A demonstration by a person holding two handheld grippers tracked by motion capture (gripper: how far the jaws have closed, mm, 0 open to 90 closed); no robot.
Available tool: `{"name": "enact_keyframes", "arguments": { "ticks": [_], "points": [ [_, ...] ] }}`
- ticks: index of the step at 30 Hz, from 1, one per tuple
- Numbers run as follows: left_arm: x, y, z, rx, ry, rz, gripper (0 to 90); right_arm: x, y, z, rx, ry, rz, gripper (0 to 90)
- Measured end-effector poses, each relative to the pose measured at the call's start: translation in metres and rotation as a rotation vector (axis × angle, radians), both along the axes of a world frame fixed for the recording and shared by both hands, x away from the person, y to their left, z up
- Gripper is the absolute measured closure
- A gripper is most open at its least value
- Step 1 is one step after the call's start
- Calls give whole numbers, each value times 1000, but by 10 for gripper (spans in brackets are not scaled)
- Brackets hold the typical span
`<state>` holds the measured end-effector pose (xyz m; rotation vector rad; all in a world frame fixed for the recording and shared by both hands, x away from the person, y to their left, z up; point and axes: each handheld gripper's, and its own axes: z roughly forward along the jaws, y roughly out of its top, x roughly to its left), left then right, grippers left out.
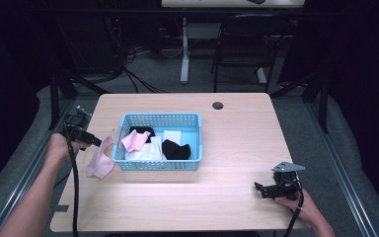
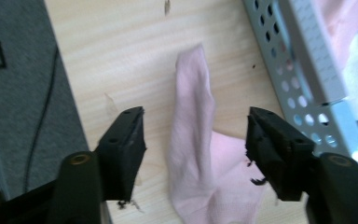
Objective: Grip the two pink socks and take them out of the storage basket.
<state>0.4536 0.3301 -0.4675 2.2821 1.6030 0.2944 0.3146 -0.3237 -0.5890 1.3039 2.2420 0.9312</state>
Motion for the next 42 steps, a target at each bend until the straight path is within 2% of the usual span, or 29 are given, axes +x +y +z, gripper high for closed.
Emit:
{"name": "enact_keyframes", "arguments": {
  "ticks": [2, 4, 5, 10, 12, 13, 15, 19, 25, 36, 39, 42],
  "points": [
    [-1, -4, 14, 0, -26, -12, 277, 0, 0, 0, 1, 0, 0, 0],
    [-2, -5, 18, -6, -31, -18, 233, 0, 0, 0, 0, 0, 0, 0],
    [-1, -8, 26, -6, -46, -26, 217, 0, 0, 0, 4, 0, 0, 0],
    [0, -16, 39, -7, -68, -49, 157, 0, 1, 0, 3, 0, -4, 0],
    [0, -21, 46, -10, -88, -63, 155, 0, 1, 0, 6, 1, -3, 0],
    [0, -28, 51, -8, -103, -74, 148, 0, 1, 0, 2, -2, -8, 0],
    [0, -31, 54, -6, -108, -84, 143, 0, 1, 0, 1, -2, -9, 0],
    [2, -49, 62, -5, -128, -120, 103, 0, 1, 0, -3, 1, -6, 0],
    [7, -67, 63, 11, -131, -145, 49, 0, 1, 0, -3, -1, -9, 0],
    [15, -96, 58, 0, -137, -190, 3, 0, 0, 0, -6, 0, -7, 0],
    [17, -104, 55, -5, -143, -198, 3, 0, 1, 0, -4, -1, -8, 0],
    [21, -118, 48, 0, -131, -225, 4, 0, 0, 0, -7, 2, -3, 0]
  ]
}}
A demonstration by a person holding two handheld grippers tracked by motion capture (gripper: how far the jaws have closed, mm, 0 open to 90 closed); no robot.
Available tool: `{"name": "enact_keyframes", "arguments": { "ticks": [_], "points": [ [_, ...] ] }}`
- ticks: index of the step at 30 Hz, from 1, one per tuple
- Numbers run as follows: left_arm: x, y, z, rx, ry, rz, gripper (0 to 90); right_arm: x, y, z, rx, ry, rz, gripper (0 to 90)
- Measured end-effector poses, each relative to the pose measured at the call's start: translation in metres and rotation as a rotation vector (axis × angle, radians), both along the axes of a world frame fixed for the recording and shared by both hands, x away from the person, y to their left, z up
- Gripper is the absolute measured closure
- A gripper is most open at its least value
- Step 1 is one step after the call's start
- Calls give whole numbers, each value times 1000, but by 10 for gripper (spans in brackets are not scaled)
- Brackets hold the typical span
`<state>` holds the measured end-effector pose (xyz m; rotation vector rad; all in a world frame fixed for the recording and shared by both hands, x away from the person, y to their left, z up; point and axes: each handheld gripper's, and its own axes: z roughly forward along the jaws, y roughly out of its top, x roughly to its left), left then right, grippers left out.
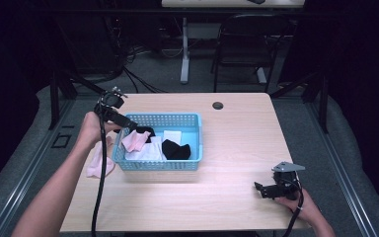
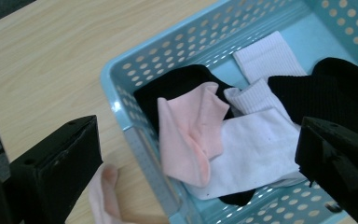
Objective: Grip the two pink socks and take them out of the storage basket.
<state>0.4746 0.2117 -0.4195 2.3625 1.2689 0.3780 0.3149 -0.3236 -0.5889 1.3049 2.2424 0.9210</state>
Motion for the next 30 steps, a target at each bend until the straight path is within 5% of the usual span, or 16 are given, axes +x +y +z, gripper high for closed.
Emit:
{"name": "enact_keyframes", "arguments": {
  "ticks": [9, 15, 30],
  "points": [
    [8, -17, -13, 6, 24, -27, 57, 0, 0, 0, 0, 1, 3, 0],
    [14, -25, -41, 44, 76, -16, 125, 0, 0, 0, -2, 0, 0, 0],
    [16, -23, -73, 105, 127, 5, 195, 0, 0, 0, 3, 1, 3, 0]
  ]
}}
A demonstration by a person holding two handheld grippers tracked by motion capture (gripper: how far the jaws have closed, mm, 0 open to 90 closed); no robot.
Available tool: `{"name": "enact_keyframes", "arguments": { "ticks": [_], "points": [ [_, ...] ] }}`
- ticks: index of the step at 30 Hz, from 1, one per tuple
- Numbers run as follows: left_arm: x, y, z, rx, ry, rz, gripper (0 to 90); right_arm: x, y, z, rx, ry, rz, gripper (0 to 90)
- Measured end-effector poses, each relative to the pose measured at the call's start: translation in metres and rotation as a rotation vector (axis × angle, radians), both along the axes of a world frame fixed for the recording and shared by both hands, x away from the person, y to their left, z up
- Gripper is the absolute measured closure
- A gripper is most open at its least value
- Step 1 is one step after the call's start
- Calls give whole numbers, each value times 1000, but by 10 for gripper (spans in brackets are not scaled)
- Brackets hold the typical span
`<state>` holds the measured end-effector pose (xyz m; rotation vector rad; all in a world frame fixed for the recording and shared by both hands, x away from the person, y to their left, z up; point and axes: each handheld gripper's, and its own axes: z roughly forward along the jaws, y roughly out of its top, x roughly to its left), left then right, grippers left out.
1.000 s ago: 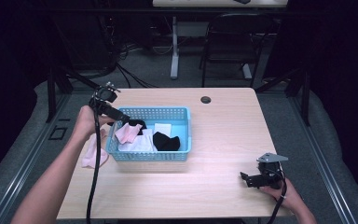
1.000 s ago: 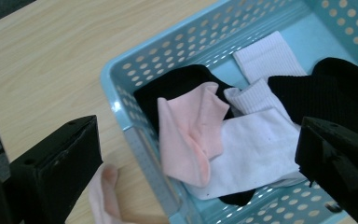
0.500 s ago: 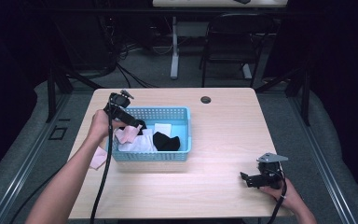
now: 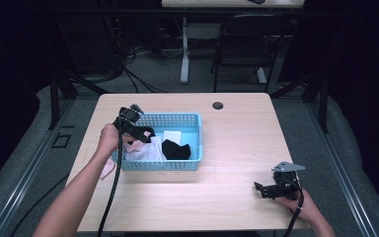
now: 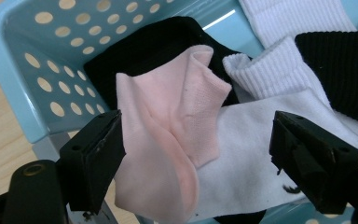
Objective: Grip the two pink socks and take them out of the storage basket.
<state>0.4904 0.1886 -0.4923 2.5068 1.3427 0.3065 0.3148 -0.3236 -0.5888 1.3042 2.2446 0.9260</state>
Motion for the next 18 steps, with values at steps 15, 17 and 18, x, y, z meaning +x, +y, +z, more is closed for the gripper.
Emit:
{"name": "enact_keyframes", "arguments": {
  "ticks": [15, 17, 18],
  "points": [
    [5, 5, -17, 69, 3, 36, 412, 0, 0, 0, -1, 0, -1, 0],
    [5, 5, -18, 75, 5, 40, 465, 0, 0, 0, 2, -1, -1, 0],
    [5, 5, -18, 75, 5, 40, 495, 0, 0, 0, 2, -1, -1, 0]
  ]
}}
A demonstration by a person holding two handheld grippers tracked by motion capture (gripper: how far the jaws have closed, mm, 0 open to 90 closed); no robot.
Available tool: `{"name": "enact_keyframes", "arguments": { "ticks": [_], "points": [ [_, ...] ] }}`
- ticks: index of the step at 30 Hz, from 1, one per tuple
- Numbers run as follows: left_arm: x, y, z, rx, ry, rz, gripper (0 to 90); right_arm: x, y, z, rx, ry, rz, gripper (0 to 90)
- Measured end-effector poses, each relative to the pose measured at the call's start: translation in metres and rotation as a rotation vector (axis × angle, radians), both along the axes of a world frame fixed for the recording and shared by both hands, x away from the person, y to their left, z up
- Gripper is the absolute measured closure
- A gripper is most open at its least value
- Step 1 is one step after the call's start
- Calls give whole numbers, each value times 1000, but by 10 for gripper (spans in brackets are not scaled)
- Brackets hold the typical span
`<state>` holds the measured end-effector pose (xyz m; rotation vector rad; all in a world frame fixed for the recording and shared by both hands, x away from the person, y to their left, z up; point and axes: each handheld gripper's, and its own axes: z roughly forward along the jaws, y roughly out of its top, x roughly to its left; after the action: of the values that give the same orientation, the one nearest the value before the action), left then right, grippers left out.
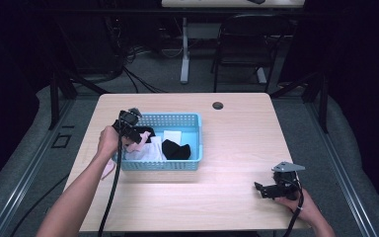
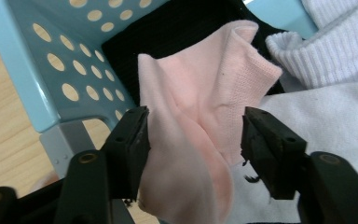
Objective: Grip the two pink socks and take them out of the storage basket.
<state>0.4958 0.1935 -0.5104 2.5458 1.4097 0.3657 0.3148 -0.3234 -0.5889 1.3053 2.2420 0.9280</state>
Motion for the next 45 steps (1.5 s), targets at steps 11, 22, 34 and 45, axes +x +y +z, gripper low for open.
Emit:
{"name": "enact_keyframes", "arguments": {
  "ticks": [11, 22, 34, 45],
  "points": [
    [-1, 0, -6, 41, 5, 13, 839, 0, 0, 0, -2, -1, -1, 0],
    [-8, 6, 15, -54, 7, -34, 873, 0, 0, 0, 0, 1, 0, 0],
    [-15, 2, 50, -121, -15, -84, 874, 0, 0, 0, -2, 0, 0, 0],
    [-18, 5, 85, -156, -48, -111, 876, 0, 0, 0, -7, -1, -3, 0]
  ]
}}
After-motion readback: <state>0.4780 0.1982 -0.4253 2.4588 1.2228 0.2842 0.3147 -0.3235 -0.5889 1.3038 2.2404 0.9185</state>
